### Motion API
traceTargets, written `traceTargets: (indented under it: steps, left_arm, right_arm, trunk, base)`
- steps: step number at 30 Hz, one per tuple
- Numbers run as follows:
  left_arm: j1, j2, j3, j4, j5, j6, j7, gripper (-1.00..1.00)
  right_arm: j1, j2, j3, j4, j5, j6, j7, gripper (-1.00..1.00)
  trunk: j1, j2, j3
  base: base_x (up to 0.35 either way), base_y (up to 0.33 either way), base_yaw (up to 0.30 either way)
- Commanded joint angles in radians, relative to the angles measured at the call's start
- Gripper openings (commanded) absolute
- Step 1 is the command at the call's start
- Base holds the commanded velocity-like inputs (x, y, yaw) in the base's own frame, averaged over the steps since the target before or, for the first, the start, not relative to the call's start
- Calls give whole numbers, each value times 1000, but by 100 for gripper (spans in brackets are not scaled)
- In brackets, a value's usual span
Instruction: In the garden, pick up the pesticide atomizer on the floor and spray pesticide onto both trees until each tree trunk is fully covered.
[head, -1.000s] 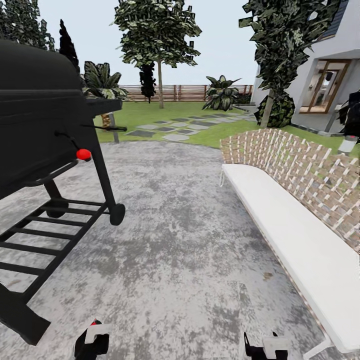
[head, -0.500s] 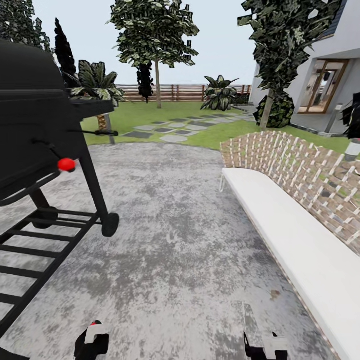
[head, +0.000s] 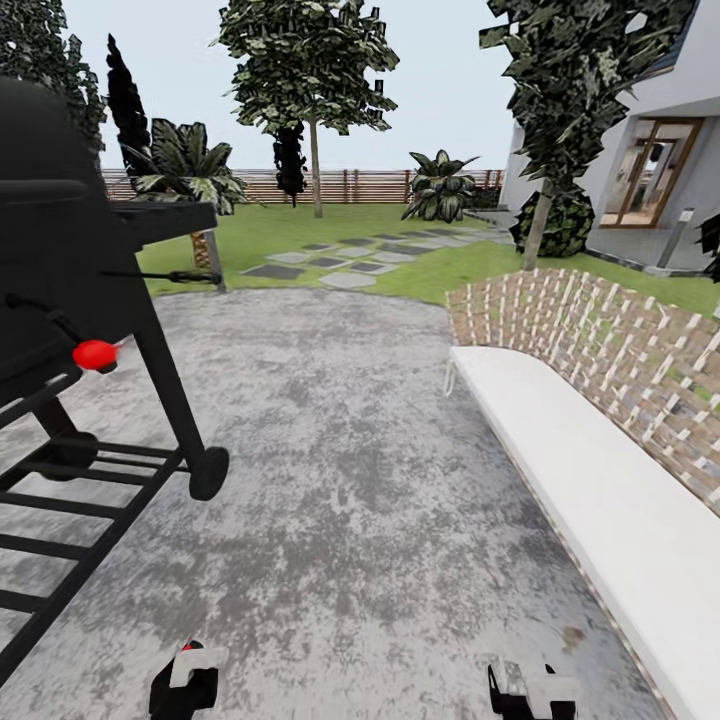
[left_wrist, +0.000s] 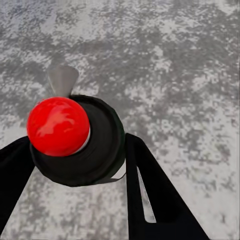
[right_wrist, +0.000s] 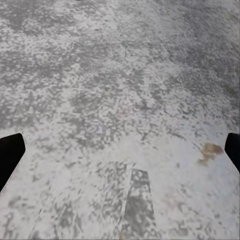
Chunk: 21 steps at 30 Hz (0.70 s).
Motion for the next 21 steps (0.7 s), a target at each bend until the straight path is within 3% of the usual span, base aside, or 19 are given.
traceTargets:
  steps: [1, 21]
  left_arm:
    - [0, 0, 0, 0, 0, 0, 0, -100]
    - [0, 0, 0, 0, 0, 1, 0, -100]
  right_arm:
    - [0, 0, 0, 0, 0, 0, 0, 100]
    - [0, 0, 1, -1, 0, -1, -1, 100]
  trunk:
    - [0, 0, 0]
    - [0, 0, 0]
  base:
    - [339, 0, 0]
    - [340, 0, 0]
